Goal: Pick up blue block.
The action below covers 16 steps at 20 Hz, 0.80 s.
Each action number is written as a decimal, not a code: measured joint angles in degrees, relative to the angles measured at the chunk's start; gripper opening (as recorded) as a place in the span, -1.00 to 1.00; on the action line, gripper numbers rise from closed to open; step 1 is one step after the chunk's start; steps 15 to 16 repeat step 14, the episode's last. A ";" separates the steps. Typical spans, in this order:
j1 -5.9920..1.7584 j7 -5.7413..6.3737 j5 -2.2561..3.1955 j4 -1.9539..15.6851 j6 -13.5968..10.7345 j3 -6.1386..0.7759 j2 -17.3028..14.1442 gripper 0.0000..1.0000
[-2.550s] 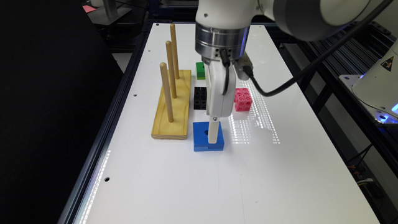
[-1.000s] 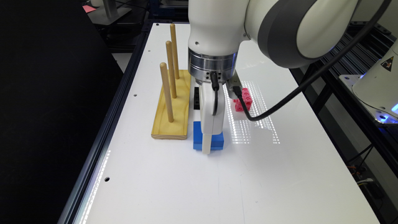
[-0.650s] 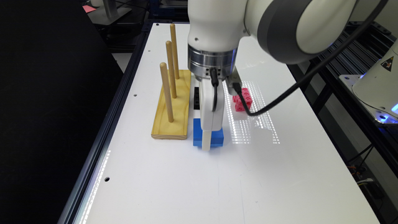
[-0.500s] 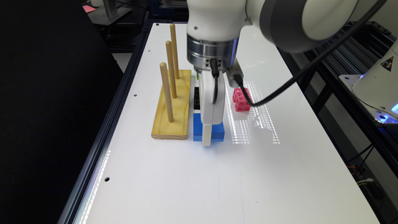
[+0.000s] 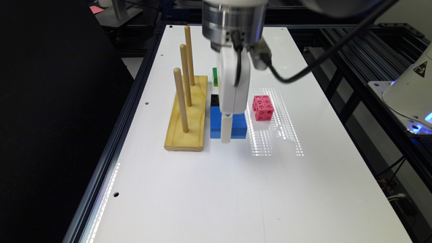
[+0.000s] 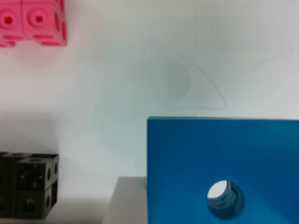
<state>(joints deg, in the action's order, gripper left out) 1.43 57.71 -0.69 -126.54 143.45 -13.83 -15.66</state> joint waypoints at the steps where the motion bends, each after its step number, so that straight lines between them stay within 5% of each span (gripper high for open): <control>1: 0.00 0.04 0.00 -0.01 -0.25 -0.01 0.27 -1.00; 9: -0.01 0.80 0.00 0.03 -5.35 -0.42 5.87 -1.00; 16: -0.02 0.98 0.00 0.06 -6.90 -0.53 7.93 -1.00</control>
